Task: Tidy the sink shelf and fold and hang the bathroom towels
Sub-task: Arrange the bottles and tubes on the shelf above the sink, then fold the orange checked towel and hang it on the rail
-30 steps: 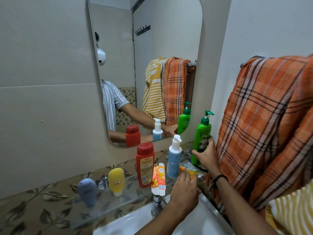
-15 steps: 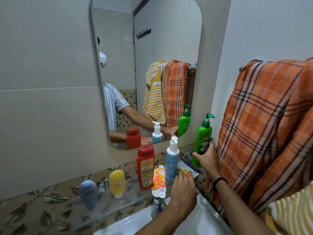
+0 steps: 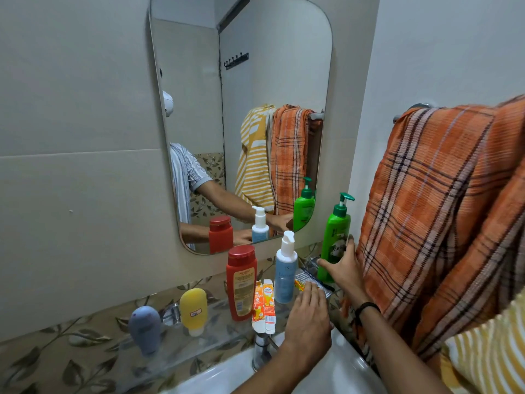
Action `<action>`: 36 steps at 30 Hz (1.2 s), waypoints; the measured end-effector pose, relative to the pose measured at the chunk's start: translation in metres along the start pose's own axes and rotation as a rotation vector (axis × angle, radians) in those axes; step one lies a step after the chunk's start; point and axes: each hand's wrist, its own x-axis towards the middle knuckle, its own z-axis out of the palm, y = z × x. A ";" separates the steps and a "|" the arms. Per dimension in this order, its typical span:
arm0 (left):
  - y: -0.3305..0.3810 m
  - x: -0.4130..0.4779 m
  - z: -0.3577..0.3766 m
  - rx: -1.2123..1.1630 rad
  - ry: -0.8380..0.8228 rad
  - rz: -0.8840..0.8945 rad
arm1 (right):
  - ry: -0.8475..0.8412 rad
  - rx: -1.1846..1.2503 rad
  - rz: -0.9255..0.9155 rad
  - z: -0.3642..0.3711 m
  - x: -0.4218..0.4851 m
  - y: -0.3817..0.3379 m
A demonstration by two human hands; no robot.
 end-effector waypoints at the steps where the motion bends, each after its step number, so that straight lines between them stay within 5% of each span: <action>1: -0.002 -0.001 0.001 0.003 0.007 0.001 | -0.001 0.011 0.015 0.000 -0.002 -0.001; 8: -0.006 -0.008 0.013 0.032 0.023 0.053 | 0.166 0.184 0.114 -0.006 -0.056 -0.020; 14: 0.000 -0.019 0.008 0.029 0.085 0.151 | 0.802 -0.146 -0.336 -0.066 -0.095 -0.048; 17: 0.009 -0.027 0.001 -0.002 0.154 0.230 | 1.049 -0.224 -0.310 -0.090 -0.090 -0.052; 22: 0.013 -0.037 0.001 0.037 0.317 0.247 | 1.002 -0.155 -0.189 -0.102 -0.085 -0.051; 27: 0.001 -0.049 0.005 -0.160 0.313 0.135 | 0.879 0.047 -0.089 -0.115 -0.088 -0.063; 36: -0.006 -0.060 -0.008 -0.410 0.448 -0.035 | 0.843 0.080 -0.115 -0.099 -0.110 -0.058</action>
